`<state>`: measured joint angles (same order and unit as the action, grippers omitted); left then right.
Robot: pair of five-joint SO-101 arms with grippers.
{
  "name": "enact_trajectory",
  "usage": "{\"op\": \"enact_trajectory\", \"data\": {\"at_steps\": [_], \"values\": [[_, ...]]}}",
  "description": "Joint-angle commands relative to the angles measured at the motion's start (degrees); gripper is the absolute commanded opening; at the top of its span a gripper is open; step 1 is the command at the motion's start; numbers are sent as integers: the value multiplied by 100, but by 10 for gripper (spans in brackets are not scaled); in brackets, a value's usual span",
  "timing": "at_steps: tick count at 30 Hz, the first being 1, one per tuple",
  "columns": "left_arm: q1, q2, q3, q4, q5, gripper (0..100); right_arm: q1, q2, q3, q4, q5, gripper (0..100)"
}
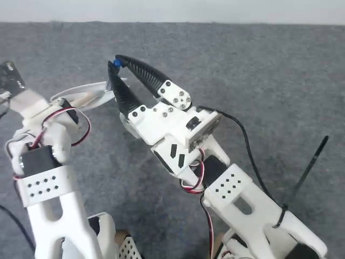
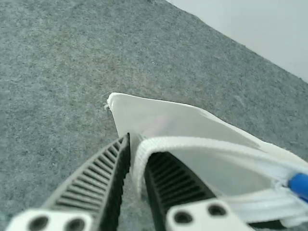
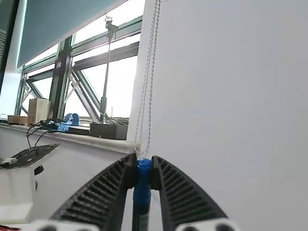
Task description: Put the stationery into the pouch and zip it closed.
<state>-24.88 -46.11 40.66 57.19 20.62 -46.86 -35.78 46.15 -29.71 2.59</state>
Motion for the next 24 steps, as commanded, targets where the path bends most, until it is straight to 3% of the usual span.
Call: {"op": "enact_trajectory", "data": {"at_steps": [1, 8, 13, 24], "values": [[-18, -220, -233, -62, -35, 12, -4, -57, -123, -101, -211, 6], [-18, -220, -233, -62, -35, 12, -31, -57, -167, -101, -290, 6], [-18, -220, -233, -62, -35, 12, -13, -22, -158, -57, -1152, 6], [-18, -211, -233, -62, -35, 12, 4, 1024, -149, -101, -967, 6]]}}
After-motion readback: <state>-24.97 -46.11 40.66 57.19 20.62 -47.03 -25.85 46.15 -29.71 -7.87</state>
